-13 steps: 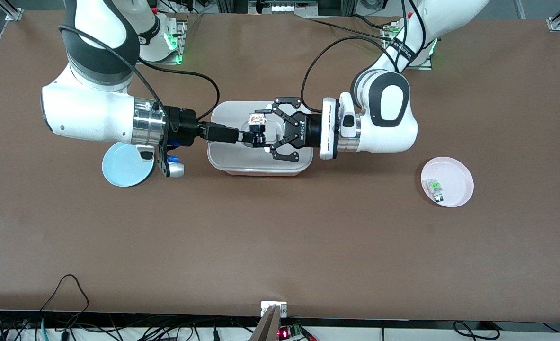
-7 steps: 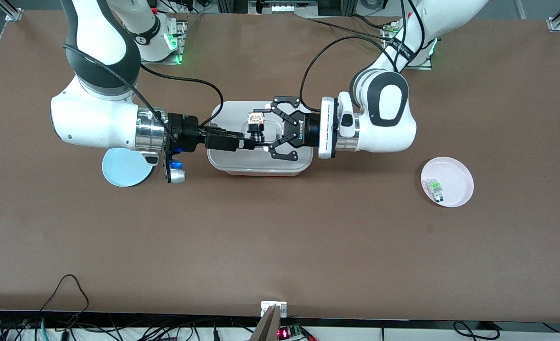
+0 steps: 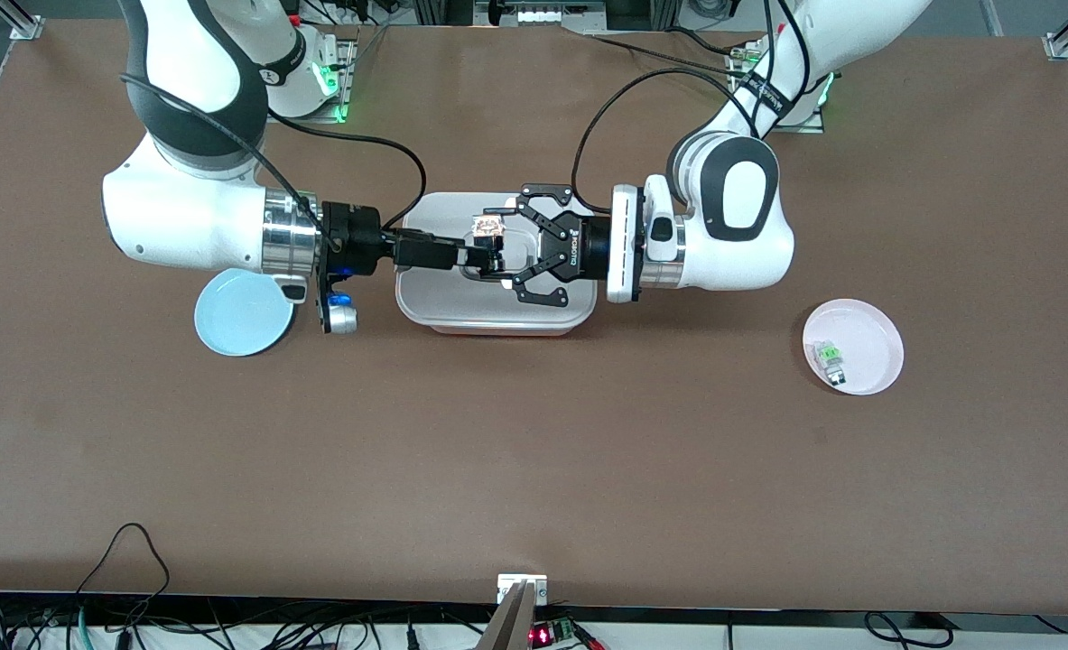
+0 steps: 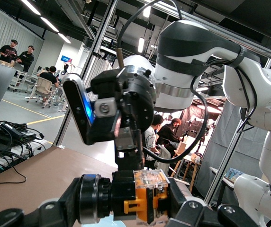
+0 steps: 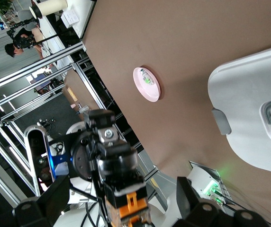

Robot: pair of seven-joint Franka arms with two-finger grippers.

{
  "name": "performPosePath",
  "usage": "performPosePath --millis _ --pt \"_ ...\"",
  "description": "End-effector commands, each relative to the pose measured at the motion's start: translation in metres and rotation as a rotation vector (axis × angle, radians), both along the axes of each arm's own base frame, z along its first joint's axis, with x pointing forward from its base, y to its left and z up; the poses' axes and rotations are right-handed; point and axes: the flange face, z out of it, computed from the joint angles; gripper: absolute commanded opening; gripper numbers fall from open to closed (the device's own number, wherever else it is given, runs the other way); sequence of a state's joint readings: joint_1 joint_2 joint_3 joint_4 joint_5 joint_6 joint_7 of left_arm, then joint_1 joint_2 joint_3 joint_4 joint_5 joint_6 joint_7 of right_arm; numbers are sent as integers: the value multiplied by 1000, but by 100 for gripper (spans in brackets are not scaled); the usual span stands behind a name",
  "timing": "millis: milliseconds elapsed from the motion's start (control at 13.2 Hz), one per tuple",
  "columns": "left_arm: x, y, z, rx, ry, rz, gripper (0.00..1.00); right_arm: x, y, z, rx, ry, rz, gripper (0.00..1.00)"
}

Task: Transfer orange switch to right arm and place
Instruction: 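Close the right gripper on the orange switch held by the left gripper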

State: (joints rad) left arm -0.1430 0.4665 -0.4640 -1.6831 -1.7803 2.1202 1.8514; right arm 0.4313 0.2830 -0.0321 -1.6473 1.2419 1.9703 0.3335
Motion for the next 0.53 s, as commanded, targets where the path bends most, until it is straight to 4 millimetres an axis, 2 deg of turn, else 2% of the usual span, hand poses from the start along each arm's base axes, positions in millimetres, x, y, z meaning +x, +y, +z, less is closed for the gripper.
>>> performPosePath --millis 0,151,454 --pt "-4 -3 0 -18 -23 27 0 -17 2 8 30 -16 6 100" --pt "-4 -3 0 -18 -21 27 0 -14 1 7 31 -23 -16 100" --pt "-4 -3 0 -18 -18 27 0 -7 4 1 140 -1 -81 100"
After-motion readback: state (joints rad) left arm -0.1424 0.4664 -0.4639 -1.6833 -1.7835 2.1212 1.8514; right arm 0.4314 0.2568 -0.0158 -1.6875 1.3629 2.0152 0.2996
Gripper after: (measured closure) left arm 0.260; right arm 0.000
